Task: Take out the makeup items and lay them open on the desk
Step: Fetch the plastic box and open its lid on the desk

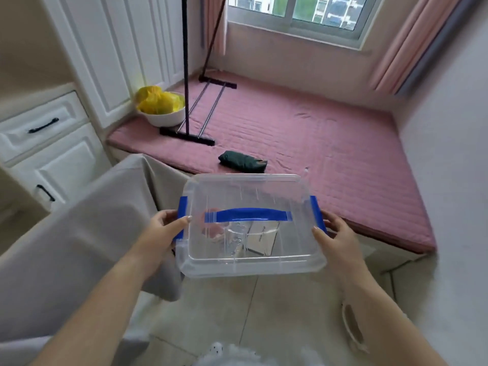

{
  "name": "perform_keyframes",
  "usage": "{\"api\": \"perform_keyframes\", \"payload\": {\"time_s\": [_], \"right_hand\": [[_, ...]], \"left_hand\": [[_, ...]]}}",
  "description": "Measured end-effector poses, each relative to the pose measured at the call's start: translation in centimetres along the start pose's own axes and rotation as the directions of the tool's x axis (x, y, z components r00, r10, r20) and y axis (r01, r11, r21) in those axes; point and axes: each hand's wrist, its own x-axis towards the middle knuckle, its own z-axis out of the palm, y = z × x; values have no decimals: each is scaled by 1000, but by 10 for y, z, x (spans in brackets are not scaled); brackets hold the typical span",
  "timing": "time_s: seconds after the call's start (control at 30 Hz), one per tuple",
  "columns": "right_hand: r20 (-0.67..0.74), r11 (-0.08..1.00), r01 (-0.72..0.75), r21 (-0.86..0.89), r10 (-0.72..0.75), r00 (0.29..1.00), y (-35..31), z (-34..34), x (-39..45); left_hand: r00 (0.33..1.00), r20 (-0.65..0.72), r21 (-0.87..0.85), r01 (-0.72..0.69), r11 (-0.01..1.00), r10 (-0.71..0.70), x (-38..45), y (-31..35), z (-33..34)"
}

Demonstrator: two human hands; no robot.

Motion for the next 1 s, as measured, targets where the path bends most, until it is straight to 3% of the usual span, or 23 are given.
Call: {"api": "perform_keyframes", "payload": {"time_s": [0.2,0.43,0.67,0.83,1.0], "right_hand": [[-79,997,69,36,-66,995,-48,7,99],[5,987,125,101,-126,992,-81,39,223],[271,970,27,241,-93,958,-121,98,394],[469,976,20,218,-123,875,-165,166,483],[596,980,45,196,-156,788,-199,250,520]], "left_hand": [[994,-8,-63,-105,992,105,83,66,26],[985,-106,-83,-143,986,134,181,116,41],[945,-311,-59,-121,991,97,292,166,41],[866,-498,-154,-143,978,48,333,184,21],[760,-649,-236,-155,959,-37,354,188,-22]]}}
